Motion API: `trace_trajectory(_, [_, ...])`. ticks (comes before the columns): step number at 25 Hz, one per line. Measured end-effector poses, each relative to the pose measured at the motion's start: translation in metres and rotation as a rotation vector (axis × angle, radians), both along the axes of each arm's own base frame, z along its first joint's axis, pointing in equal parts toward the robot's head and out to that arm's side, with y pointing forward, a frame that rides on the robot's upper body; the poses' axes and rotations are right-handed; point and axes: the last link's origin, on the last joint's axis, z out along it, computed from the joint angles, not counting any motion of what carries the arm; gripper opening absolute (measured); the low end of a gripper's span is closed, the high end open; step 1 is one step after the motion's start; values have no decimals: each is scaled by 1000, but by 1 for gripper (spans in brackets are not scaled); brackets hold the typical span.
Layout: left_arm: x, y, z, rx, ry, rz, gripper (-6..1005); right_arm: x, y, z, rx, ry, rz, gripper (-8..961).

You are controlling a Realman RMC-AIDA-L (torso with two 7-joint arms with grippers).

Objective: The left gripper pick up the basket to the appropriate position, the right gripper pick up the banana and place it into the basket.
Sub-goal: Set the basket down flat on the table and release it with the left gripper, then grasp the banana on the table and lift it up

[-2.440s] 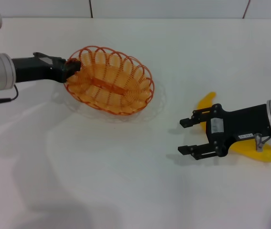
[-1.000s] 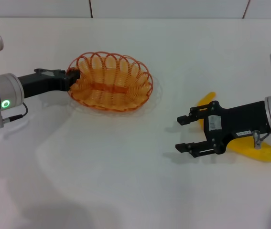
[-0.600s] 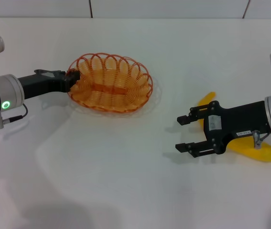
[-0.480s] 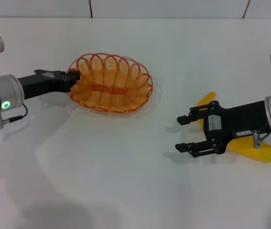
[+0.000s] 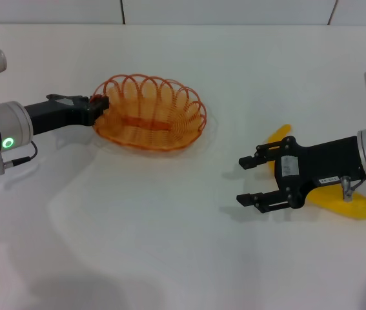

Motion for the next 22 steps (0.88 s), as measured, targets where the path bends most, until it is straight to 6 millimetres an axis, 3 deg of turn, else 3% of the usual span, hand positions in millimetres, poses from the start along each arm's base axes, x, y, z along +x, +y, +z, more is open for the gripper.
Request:
trace_trajectory(7, [-2, -1, 1, 8, 14, -17, 173, 0, 0, 0, 0, 0, -1, 703])
trace_trajectory(10, [-2, -1, 1, 12, 29, -35, 403, 0, 0, 0, 0, 0, -1, 703])
trace_trajectory(15, [-5, -4, 4, 39, 50, -77, 609, 1, 0, 0, 3, 2, -5, 704])
trace_trajectory(22, [-10, -14, 13, 104, 43, -161, 599, 3, 0, 1, 10, 3, -9, 704])
